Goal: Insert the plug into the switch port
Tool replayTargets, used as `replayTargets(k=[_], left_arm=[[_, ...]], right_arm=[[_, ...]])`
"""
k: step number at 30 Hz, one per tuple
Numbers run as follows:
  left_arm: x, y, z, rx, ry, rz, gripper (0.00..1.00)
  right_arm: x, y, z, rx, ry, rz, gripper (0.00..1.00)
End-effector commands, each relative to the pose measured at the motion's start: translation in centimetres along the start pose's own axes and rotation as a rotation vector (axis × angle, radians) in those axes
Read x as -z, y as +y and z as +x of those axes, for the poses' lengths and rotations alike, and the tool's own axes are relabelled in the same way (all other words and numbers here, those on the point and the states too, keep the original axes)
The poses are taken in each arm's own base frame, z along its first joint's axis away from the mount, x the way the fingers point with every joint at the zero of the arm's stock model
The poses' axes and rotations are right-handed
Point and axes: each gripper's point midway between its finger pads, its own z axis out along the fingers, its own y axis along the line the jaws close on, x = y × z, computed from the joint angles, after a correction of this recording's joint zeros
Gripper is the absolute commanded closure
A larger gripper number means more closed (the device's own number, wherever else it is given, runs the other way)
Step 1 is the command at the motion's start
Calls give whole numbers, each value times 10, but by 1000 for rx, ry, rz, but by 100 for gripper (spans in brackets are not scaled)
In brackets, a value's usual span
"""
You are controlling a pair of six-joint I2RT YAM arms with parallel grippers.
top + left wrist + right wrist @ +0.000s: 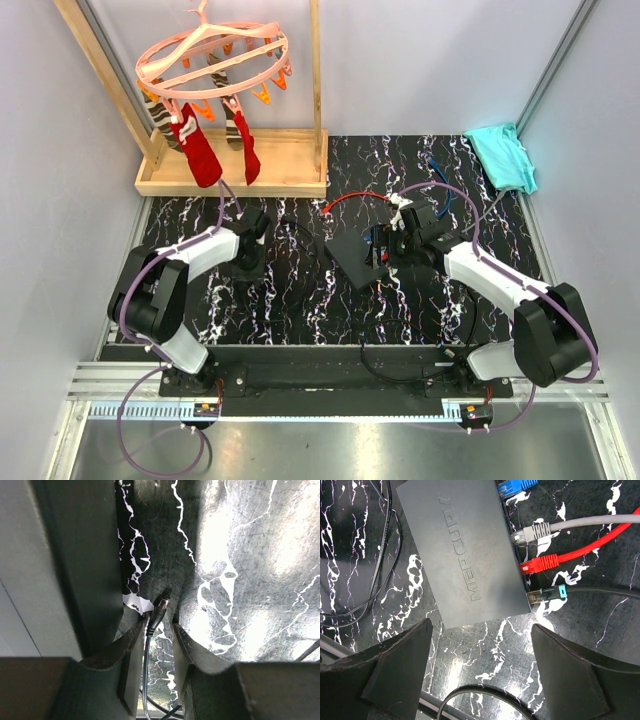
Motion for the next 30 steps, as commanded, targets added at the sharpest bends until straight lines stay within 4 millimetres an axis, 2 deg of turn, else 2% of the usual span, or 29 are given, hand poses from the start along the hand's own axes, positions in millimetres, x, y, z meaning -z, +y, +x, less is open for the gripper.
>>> replayTargets(k=[1, 4, 11, 18, 19, 24, 26, 30], left_arm=[[-6, 2, -4, -24, -5, -8, 67], [-8, 0, -9, -39, -17, -3, 67], [-15, -5, -12, -49, -7, 17, 77], [-4, -7, -14, -77, -40, 46, 95], [3, -10, -17, -81, -63, 68, 100], [40, -32, -30, -173, -183, 166, 100], [62, -54, -33, -245, -246, 227, 100], [90, -90, -29, -380, -317, 313, 100]], right_arm=[[-2, 7, -11, 22, -37, -27, 11], [-2, 7, -10, 23, -37, -31, 11], [-1, 6, -8, 24, -35, -28, 11], [0, 3, -6, 28, -41, -18, 11], [0, 3, -7, 32, -42, -15, 11], [7, -4, -18, 51, -86, 37, 11], [9, -10, -23, 50, -101, 77, 11], [11, -21, -32, 24, -114, 131, 10]])
